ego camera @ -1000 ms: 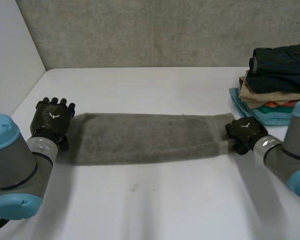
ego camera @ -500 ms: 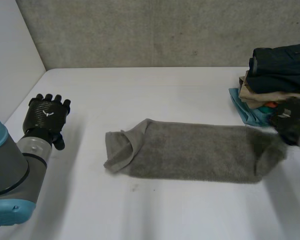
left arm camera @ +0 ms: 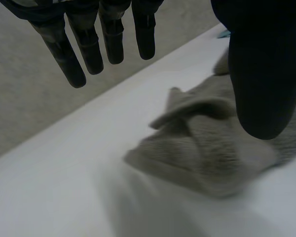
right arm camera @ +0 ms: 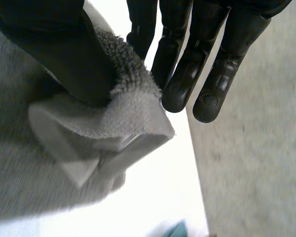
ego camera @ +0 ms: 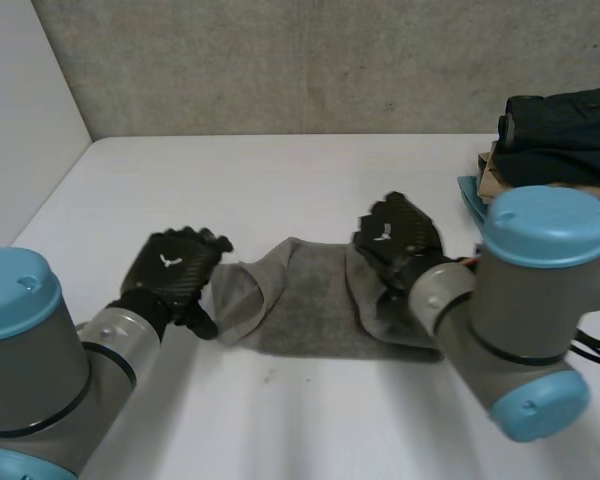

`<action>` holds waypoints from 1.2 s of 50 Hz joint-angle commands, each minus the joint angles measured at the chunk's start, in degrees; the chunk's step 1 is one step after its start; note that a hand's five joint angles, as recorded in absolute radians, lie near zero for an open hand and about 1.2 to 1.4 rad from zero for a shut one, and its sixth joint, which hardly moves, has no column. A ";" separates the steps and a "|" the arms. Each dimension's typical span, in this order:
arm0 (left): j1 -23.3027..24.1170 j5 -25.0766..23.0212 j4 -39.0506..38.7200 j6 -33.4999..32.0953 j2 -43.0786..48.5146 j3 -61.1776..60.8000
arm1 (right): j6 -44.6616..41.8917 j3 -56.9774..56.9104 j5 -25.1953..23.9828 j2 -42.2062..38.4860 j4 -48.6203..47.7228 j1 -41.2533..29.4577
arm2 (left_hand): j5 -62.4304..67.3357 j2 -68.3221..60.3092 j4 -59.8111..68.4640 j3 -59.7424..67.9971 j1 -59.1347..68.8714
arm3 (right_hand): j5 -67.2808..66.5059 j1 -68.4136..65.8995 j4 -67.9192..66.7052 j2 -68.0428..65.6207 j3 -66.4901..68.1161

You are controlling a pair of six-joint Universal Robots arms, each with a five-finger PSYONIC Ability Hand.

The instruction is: Fold the laundry.

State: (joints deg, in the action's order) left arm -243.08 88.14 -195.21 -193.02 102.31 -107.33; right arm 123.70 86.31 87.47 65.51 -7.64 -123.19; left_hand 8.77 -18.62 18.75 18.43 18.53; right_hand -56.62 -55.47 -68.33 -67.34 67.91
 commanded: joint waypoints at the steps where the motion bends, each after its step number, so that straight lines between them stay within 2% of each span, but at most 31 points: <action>1: 2.08 0.19 0.62 1.77 5.52 1.68 | 4.44 8.96 -1.95 7.26 -1.68 7.61 | 3.89 -4.04 3.91 4.24 4.14 | -13.38 -24.53 -11.67 -12.66 12.09; 5: 4.63 2.12 0.71 1.77 7.90 3.62 | 6.56 13.27 -3.62 11.04 -2.91 12.00 | 3.72 -3.88 3.74 4.07 3.97 | -13.38 -24.53 -11.67 -12.66 12.09; 13: 5.51 6.60 0.01 1.51 12.56 6.78 | 7.26 18.63 -8.80 16.05 -3.96 23.78 | 4.89 -5.05 4.91 5.24 5.14 | -13.38 -24.53 -11.67 -12.66 12.09; 21: 6.66 15.73 -4.29 0.89 15.63 9.68 | 6.82 20.39 -11.79 16.05 -3.88 30.64 | 23.20 -23.35 23.22 23.55 23.44 | -13.38 -24.53 -11.67 -12.66 12.09; 26: 6.66 18.47 -4.91 0.54 15.64 9.86 | 6.73 20.74 -13.64 15.97 -3.96 33.45 | 31.46 -31.61 31.48 31.80 31.70 | -13.38 -24.53 -11.67 -12.66 12.09; 32: 6.66 18.65 -4.56 0.45 15.28 9.77 | 6.91 20.83 -14.96 15.00 -4.05 35.21 | 46.59 -46.74 46.61 46.93 46.83 | -13.38 -24.53 -11.67 -12.66 12.09; 33: 6.66 18.47 -4.21 0.37 15.46 9.86 | 6.91 20.83 -15.04 14.82 -4.05 35.30 | 57.11 -57.26 57.13 57.45 57.35 | -13.38 -24.53 -11.67 -12.66 12.09; 34: 6.48 18.30 -3.95 0.28 15.46 9.86 | 6.91 20.83 -15.13 14.65 -4.05 35.30 | 61.19 -61.34 61.21 61.53 61.43 | -13.38 -24.53 -11.67 -12.66 12.09; 44: 6.22 16.63 -1.75 -0.34 15.29 9.51 | 6.91 20.66 -15.13 14.12 -4.14 35.57 | 61.23 -61.38 61.25 61.57 61.47 | -13.38 -24.53 -11.67 -12.66 12.09; 48: 5.26 12.86 -0.78 -0.07 12.92 10.47 | 6.91 19.95 -15.13 14.03 -4.23 36.35 | 61.23 -61.38 61.25 61.57 61.47 | -13.38 -24.53 -11.67 -12.66 12.09; 54: -2.55 3.29 -0.26 0.63 5.19 12.05 | 7.26 19.34 -15.22 14.30 -4.32 39.34 | 61.23 -61.38 61.25 61.57 61.47 | -13.38 -24.53 -11.67 -12.66 12.09; 60: -5.64 -1.03 2.20 5.02 2.45 14.43 | 7.26 19.25 -15.13 14.21 -4.32 39.61 | 61.23 -61.38 61.25 61.57 61.47 | -13.38 -24.53 -11.67 -12.66 12.09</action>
State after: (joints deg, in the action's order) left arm -245.42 91.48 -195.09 -191.58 107.58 -94.84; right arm 130.87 105.61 72.31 79.76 -11.96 -83.96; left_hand 55.35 -68.44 68.90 68.10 63.95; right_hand -56.62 -55.47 -68.33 -67.34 67.91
